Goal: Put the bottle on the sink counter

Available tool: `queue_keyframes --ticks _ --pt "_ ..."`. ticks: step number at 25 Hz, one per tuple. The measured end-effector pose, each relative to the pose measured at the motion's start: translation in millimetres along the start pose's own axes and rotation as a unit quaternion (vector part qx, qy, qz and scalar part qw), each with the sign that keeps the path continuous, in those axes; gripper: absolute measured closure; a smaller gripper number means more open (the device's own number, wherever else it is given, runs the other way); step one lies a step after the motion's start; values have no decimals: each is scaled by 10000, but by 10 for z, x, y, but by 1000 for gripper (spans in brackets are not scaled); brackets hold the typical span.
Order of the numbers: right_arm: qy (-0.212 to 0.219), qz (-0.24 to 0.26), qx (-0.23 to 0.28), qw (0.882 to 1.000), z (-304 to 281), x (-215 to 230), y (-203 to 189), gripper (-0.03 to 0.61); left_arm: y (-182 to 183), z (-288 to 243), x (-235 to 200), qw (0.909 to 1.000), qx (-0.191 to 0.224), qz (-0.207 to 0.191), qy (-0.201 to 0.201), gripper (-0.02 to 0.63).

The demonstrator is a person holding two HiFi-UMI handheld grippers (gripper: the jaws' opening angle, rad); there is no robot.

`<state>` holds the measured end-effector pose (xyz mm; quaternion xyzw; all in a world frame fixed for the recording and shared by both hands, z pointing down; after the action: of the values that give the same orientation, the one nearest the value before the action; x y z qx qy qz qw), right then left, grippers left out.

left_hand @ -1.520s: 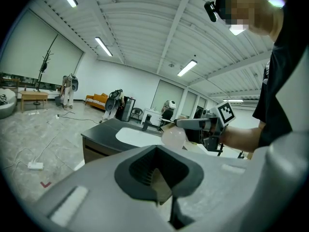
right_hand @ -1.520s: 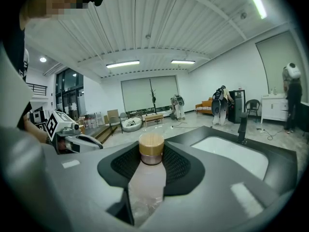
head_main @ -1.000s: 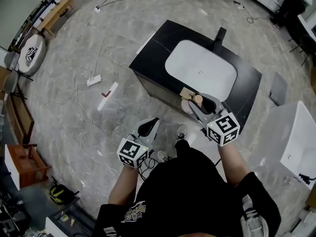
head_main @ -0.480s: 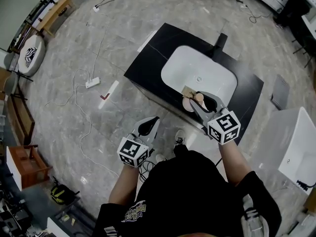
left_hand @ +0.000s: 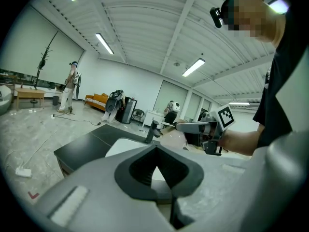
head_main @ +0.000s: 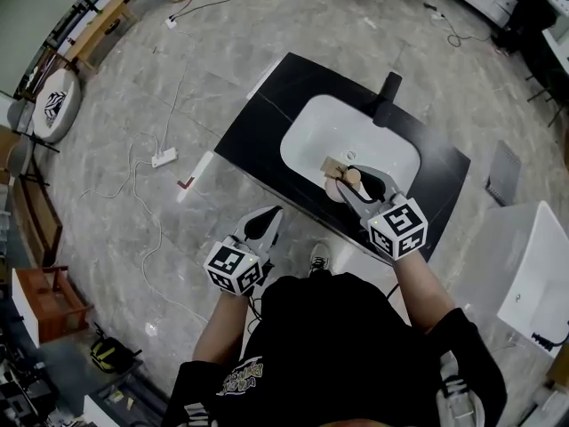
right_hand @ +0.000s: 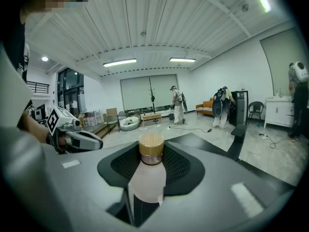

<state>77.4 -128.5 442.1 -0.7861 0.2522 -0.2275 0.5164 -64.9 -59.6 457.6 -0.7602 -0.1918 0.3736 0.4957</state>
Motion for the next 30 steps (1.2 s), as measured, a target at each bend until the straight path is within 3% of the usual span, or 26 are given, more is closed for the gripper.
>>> queue_keyframes --ticks 5,16,30 --pt "3 -48 28 10000 23 86 52 411 155 -198 13 9999 54 65 -92 614" --pt "-36 -91 107 9999 -136 293 140 413 377 -463 -40 9994 -118 -287 -132 614" --pt "-377 -216 -68 9990 -783 444 113 413 414 -660 -637 9973 -360 -459 -444 614"
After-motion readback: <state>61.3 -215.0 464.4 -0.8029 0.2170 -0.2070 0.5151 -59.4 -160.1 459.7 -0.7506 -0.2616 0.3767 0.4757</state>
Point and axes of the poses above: the fingertips, and each gripper's own axes: z backward along the fingers, x to its right, y out of its top, the point moved 1 cm from there along z, backward along the fingers, and after that the axes turned 8 degrees about -y, right-handed, at the moved point
